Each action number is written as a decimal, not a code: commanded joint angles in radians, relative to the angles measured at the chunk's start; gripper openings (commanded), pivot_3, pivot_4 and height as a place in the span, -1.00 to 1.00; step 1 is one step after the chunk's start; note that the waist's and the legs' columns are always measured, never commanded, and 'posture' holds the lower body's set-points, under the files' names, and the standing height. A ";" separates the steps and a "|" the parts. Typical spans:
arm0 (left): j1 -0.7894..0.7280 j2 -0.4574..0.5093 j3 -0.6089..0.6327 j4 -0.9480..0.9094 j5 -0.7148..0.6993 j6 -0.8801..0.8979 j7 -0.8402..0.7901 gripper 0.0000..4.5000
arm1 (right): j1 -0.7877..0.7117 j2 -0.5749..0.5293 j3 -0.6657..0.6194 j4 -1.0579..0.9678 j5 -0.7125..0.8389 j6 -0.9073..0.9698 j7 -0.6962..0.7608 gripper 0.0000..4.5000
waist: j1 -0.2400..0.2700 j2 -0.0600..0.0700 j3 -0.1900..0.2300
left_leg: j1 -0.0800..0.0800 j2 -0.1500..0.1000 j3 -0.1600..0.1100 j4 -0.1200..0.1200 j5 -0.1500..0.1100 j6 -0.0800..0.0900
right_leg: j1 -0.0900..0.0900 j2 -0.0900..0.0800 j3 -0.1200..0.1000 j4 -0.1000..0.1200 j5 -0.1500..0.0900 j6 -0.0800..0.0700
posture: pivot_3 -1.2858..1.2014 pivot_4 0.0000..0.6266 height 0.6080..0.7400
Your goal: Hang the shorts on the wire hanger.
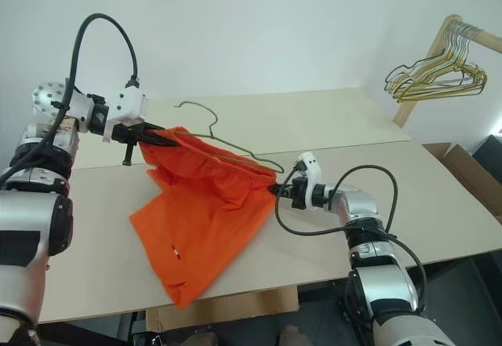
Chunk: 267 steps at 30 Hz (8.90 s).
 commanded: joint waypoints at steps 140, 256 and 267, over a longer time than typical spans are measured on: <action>0.112 -0.100 0.248 -0.164 -0.297 0.069 0.134 1.00 | 0.016 -0.306 0.038 -0.650 -0.145 0.080 0.031 -0.99 | -0.023 0.000 0.000 | -0.007 -0.001 -0.007 0.004 0.001 -0.001 | -0.001 -0.002 -0.010 -0.001 0.001 -0.001 | -0.04 -1.00 1.00; 0.696 -0.224 0.190 -1.105 -0.551 0.485 0.491 1.00 | -0.649 -0.597 -0.664 0.615 0.074 -0.001 -1.325 -0.99 | -0.136 0.021 0.001 | 0.008 -0.002 0.005 -0.005 -0.001 0.001 | 0.004 -0.002 0.017 -0.009 0.001 0.005 | -0.04 -1.00 1.00; 0.708 -0.220 0.185 -1.146 -0.594 0.511 0.446 1.00 | -0.634 -0.602 -0.720 0.627 0.126 0.006 -1.356 -0.99 | -0.138 0.022 0.001 | 0.007 -0.002 0.007 -0.006 -0.001 0.002 | 0.005 -0.001 0.018 -0.009 0.001 0.005 | -0.05 -1.00 1.00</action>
